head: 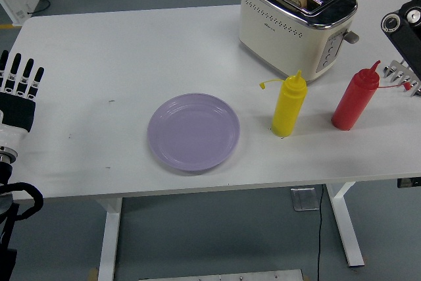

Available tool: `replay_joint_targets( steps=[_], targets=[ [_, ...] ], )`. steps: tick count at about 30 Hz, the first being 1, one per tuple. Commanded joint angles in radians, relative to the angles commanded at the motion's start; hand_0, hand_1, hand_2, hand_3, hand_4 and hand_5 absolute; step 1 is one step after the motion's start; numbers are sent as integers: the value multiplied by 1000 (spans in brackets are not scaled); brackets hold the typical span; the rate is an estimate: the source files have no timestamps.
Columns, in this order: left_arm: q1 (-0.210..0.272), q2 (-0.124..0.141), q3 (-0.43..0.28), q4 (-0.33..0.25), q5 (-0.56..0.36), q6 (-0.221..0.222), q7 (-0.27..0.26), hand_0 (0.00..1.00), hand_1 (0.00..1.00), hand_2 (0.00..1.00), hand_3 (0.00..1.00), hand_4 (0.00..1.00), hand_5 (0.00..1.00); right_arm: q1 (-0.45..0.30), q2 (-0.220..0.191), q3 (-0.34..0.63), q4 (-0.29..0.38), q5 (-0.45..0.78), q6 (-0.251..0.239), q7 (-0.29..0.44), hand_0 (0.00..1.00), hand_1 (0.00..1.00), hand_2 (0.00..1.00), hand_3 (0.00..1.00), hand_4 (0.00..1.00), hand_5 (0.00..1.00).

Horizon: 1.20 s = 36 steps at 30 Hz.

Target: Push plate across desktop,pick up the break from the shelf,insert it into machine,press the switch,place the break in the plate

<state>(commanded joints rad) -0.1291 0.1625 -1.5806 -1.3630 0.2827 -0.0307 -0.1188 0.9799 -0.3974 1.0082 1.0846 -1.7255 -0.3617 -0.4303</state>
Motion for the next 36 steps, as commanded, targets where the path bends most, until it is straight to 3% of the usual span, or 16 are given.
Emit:
replay_joint_targets(
  steps=[7, 11, 12, 14, 16, 17, 23, 24, 29, 30, 36],
  targets=[
    [-2, -2, 5, 0, 1, -1, 1, 863, 820, 878, 777, 717, 998, -30, -33, -2, 27, 35, -2, 12, 426, 496, 847, 957, 646, 385],
    [-1, -3, 5, 0, 1, 0, 1, 863, 820, 878, 777, 717, 998, -60, -78, -6, 60, 59, 46, 19, 426, 496, 847, 957, 646, 385],
    [0, -3, 4, -1, 1, 0, 1, 863, 820, 878, 777, 719, 998, -71, -95, -7, 73, 66, 62, 23, 425, 490, 835, 902, 633, 361],
    [1, -3, 3, -1, 2, 0, 1, 863, 820, 878, 777, 719, 998, -84, -113, -9, 86, 73, 80, 27, 425, 490, 835, 902, 633, 361],
    [4, -2, 1, -1, 2, 0, 0, 863, 820, 878, 777, 719, 998, -117, -153, -11, 121, 78, 122, 37, 425, 490, 835, 902, 633, 361],
    [5, -2, 1, -1, 2, 0, 0, 863, 820, 878, 777, 719, 998, -128, -166, -11, 131, 78, 137, 40, 400, 465, 775, 811, 455, 226],
    [9, -2, 1, -2, 3, 0, 0, 864, 820, 878, 777, 717, 998, -200, -235, 12, 195, 47, 242, 53, 400, 465, 775, 811, 455, 226],
    [10, -2, 2, -2, 3, 0, 0, 864, 819, 878, 776, 717, 998, -212, -243, 19, 204, 40, 258, 54, 351, 435, 716, 755, 422, 196],
    [13, -2, 4, -2, 4, 0, 0, 864, 819, 878, 776, 717, 998, -241, -263, 33, 223, 29, 296, 70, 351, 435, 716, 755, 422, 196],
    [13, -2, 5, -1, 4, 0, 0, 864, 819, 877, 777, 717, 998, -245, -266, 33, 224, 26, 301, 73, 310, 410, 630, 620, 401, 185],
    [12, -3, 8, -1, 4, -1, 1, 864, 819, 877, 776, 717, 998, -252, -269, 17, 222, 29, 326, 85, 302, 404, 622, 607, 404, 186]
  ],
)
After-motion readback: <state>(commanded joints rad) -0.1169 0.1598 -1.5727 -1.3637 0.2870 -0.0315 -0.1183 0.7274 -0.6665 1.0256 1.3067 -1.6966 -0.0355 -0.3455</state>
